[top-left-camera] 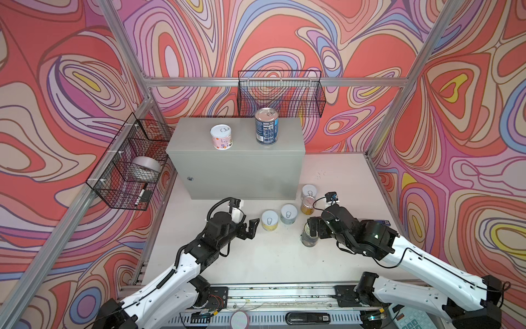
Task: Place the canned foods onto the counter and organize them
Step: 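Withdraw the right gripper and move it above the dark blue can, then lower the right gripper around the dark blue can while the left gripper approaches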
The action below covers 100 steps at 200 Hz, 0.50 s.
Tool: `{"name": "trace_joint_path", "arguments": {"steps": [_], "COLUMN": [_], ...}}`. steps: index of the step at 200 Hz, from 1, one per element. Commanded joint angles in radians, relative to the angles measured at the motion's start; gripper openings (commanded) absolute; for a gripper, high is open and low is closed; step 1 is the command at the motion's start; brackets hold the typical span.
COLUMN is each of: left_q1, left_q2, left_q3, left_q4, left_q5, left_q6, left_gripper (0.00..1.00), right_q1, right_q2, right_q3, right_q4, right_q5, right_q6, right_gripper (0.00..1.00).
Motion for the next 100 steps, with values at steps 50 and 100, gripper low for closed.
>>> {"name": "trace_joint_path", "arguments": {"steps": [50, 100], "left_q1": [-0.077, -0.077], "left_q2": [0.136, 0.136], "left_q3": [0.067, 0.057], "left_q4": [0.107, 0.084], "left_q5": [0.006, 0.031], "left_q6": [0.149, 0.145], "left_gripper": [1.00, 1.00], "right_q1": [-0.004, -0.018], "right_q2": [0.042, 0.084], "right_q3": [-0.113, -0.112], "right_q4": [0.057, 0.050], "right_q5": [-0.142, -0.147], "right_q6": [0.075, 0.100], "right_gripper": [0.98, 0.98]}}
